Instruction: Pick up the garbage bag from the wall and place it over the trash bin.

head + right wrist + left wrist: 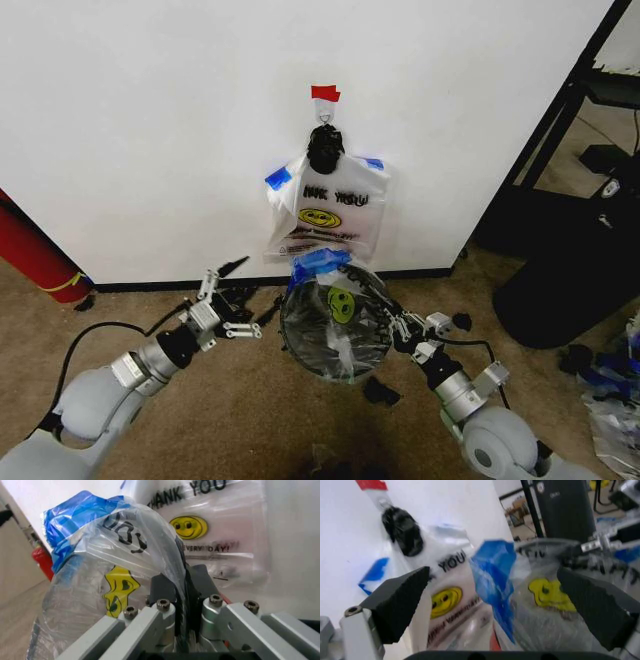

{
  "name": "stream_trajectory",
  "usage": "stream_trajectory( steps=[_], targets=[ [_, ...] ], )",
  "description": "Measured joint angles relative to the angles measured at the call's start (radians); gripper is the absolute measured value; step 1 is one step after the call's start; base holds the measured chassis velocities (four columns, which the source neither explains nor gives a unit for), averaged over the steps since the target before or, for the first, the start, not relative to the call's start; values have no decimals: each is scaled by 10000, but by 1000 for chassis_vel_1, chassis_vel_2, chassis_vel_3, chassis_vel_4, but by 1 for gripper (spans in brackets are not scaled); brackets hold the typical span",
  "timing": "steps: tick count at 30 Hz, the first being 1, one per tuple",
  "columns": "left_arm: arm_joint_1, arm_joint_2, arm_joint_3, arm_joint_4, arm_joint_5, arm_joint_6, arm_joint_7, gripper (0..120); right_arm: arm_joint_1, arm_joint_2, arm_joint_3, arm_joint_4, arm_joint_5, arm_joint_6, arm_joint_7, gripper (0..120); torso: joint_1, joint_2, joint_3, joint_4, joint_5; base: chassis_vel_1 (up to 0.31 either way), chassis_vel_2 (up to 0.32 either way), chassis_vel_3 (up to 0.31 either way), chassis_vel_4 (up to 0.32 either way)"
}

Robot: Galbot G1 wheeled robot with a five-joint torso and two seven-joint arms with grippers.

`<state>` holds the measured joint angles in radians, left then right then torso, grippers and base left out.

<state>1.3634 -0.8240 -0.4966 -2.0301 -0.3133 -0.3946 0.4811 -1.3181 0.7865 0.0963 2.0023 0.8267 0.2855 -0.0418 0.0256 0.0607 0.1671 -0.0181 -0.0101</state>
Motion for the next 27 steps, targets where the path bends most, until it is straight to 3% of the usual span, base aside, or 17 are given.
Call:
stream_trajectory(
  steps=[5, 10, 27],
  targets=[
    [-97, 16, 110, 43, 91, 335, -260, 100, 67, -141, -35, -39, -134, -4, -375, 1, 0, 0, 0, 1, 1, 0, 0, 0, 0],
    [-221, -147, 318, 23, 140, 661, -512, 88, 44, -233, -20, -86, -474, 137, -930, 1, 0, 0, 0, -1, 0, 0, 0, 0, 0],
    [253, -367, 120, -553, 356, 813, -593, 22, -126, -202, 30, 110, -751, 218, -1045, 1, 0, 0, -1, 0, 1, 0, 0, 0, 0]
  ],
)
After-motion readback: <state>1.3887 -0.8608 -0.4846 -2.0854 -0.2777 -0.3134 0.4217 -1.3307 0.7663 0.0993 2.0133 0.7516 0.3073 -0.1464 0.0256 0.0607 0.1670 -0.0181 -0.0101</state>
